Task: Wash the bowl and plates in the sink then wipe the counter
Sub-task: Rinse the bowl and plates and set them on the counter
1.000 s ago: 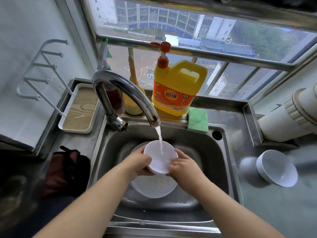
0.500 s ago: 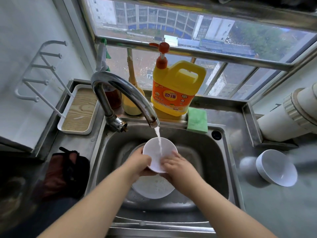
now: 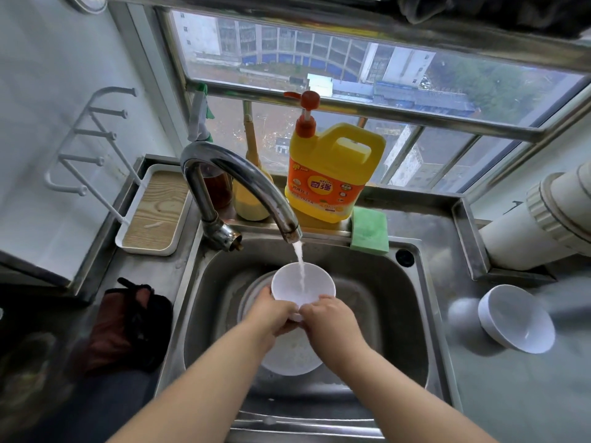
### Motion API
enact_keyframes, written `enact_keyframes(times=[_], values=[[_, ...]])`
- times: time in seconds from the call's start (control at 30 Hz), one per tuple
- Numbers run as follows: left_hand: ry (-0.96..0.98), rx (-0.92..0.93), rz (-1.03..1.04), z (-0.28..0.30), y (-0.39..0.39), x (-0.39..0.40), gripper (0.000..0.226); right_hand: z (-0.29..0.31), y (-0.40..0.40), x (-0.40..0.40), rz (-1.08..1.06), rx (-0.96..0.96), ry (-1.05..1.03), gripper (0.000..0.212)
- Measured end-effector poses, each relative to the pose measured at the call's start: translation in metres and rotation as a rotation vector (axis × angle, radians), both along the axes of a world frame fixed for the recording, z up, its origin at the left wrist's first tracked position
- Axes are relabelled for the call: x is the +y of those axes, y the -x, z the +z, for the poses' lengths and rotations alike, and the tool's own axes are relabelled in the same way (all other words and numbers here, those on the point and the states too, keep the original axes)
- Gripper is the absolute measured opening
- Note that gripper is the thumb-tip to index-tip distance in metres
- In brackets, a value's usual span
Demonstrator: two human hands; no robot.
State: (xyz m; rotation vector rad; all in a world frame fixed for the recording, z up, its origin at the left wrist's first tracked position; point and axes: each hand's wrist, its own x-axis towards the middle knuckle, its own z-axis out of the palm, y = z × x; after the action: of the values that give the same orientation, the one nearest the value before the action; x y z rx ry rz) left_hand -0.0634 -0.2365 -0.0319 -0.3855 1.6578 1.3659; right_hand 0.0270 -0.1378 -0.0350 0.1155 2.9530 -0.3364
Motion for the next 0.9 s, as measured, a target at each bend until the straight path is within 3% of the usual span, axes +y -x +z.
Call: enact_keyframes(times=[0.07, 0.13, 0.2, 0.3, 0.43, 0.5, 0.6, 0.77, 0.83, 0.9], values=[[0.004, -0.024, -0.081, 0.001, 0.004, -0.004, 0.06, -0.003, -0.005, 0.007, 0.019, 0.045, 0.011, 0.019], [0.028, -0.069, -0.183, 0.003, 0.016, -0.013, 0.053, -0.002, -0.013, 0.022, 0.062, 0.062, -0.023, 0.031], [0.053, -0.053, -0.135, 0.002, 0.016, -0.012, 0.045, 0.001, -0.012, 0.015, 0.049, 0.031, -0.055, 0.032], [0.069, 0.013, -0.046, 0.002, 0.0, 0.003, 0.057, 0.001, 0.002, -0.003, -0.042, -0.011, 0.053, 0.018], [0.025, -0.041, -0.251, 0.01, 0.015, -0.011, 0.049, -0.002, -0.014, 0.027, 0.097, 0.106, -0.079, 0.038], [-0.032, -0.05, -0.152, 0.013, 0.014, -0.012, 0.046, -0.002, -0.013, 0.025, 0.094, 0.149, -0.128, 0.036], [-0.065, -0.027, 0.03, 0.017, -0.004, 0.003, 0.05, -0.002, -0.006, 0.004, 0.0, 0.183, 0.003, 0.039], [-0.003, -0.076, -0.29, 0.014, 0.022, -0.023, 0.052, 0.005, -0.02, 0.033, 0.14, 0.199, -0.061, 0.03], [-0.069, -0.122, -0.246, 0.012, 0.026, -0.027, 0.046, 0.02, -0.016, 0.028, 0.093, 0.144, 0.206, 0.026], [-0.221, -0.19, -0.07, 0.012, 0.021, -0.023, 0.038, 0.035, -0.011, 0.014, -0.155, 0.07, 0.538, 0.024]])
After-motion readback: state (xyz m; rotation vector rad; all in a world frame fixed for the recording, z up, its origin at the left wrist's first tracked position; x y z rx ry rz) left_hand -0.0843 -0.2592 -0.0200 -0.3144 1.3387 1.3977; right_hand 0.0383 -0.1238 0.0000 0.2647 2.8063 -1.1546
